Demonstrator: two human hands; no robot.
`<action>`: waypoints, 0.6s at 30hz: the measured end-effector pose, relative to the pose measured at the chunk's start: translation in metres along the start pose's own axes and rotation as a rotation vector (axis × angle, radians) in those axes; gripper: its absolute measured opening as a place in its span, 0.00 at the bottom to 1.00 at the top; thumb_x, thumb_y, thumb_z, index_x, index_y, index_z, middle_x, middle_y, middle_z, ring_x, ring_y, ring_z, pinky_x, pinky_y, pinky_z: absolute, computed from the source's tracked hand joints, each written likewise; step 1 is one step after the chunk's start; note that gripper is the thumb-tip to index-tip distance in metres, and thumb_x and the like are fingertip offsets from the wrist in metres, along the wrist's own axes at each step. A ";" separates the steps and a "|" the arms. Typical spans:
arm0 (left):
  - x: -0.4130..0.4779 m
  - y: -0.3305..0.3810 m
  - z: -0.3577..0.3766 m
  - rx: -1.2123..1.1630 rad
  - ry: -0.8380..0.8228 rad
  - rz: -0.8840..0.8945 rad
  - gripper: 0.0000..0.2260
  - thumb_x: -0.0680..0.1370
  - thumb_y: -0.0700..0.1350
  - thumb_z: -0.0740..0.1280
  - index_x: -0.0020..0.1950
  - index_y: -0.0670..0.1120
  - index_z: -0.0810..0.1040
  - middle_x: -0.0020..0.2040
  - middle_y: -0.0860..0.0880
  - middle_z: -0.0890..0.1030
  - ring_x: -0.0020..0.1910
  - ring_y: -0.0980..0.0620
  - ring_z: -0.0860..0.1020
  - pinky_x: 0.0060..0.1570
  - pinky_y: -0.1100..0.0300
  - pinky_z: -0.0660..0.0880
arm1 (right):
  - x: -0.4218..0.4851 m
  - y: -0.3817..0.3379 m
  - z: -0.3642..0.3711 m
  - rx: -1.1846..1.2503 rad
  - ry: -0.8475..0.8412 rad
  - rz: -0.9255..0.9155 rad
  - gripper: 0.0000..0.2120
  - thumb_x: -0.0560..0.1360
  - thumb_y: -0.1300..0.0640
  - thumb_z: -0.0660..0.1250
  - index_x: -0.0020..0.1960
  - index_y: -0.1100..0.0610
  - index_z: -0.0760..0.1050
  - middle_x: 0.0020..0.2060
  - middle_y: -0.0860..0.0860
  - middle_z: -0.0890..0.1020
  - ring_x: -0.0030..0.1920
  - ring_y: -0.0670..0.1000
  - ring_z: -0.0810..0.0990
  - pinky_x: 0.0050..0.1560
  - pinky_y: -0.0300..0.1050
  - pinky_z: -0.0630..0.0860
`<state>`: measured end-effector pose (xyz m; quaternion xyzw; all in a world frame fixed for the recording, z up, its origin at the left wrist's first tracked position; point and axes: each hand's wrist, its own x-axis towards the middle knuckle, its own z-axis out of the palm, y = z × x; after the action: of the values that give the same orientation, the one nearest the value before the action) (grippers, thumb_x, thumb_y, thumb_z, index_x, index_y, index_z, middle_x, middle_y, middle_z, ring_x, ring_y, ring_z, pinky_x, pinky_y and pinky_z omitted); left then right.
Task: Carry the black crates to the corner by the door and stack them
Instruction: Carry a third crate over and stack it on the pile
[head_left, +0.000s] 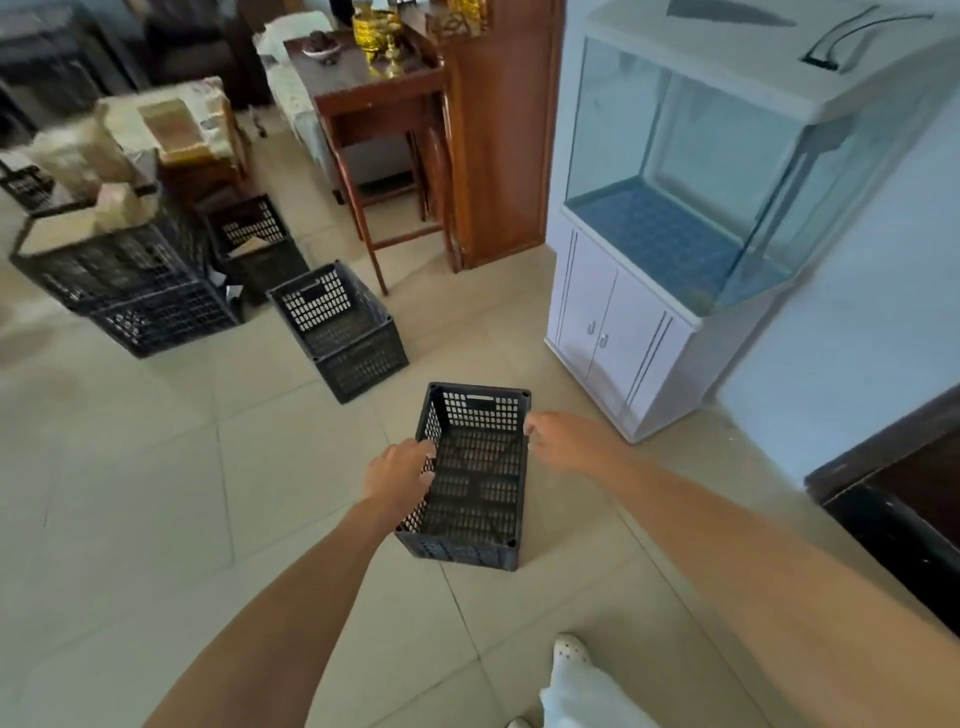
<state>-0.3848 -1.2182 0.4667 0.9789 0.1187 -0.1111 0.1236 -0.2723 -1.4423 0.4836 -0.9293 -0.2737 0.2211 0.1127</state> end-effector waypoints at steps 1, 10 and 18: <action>0.008 -0.014 -0.004 0.005 -0.006 -0.012 0.13 0.80 0.47 0.63 0.65 0.52 0.75 0.61 0.50 0.78 0.61 0.47 0.77 0.57 0.52 0.74 | 0.018 -0.009 0.001 -0.016 -0.011 -0.012 0.10 0.77 0.55 0.60 0.57 0.54 0.73 0.48 0.52 0.80 0.45 0.52 0.79 0.40 0.44 0.73; 0.133 -0.123 -0.057 0.039 -0.021 -0.020 0.13 0.80 0.48 0.63 0.65 0.52 0.74 0.63 0.52 0.77 0.62 0.48 0.76 0.58 0.52 0.73 | 0.187 -0.065 -0.015 -0.009 -0.057 0.016 0.12 0.78 0.53 0.59 0.60 0.54 0.72 0.52 0.51 0.80 0.50 0.52 0.78 0.51 0.52 0.77; 0.245 -0.171 -0.102 0.063 -0.050 0.090 0.14 0.80 0.48 0.63 0.65 0.51 0.74 0.62 0.51 0.77 0.61 0.48 0.77 0.55 0.52 0.74 | 0.281 -0.089 -0.033 0.045 -0.050 0.115 0.11 0.78 0.55 0.59 0.60 0.55 0.71 0.53 0.51 0.79 0.51 0.51 0.77 0.48 0.47 0.75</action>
<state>-0.1776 -0.9796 0.4658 0.9836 0.0680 -0.1337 0.1005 -0.0860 -1.2154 0.4441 -0.9349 -0.2175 0.2566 0.1136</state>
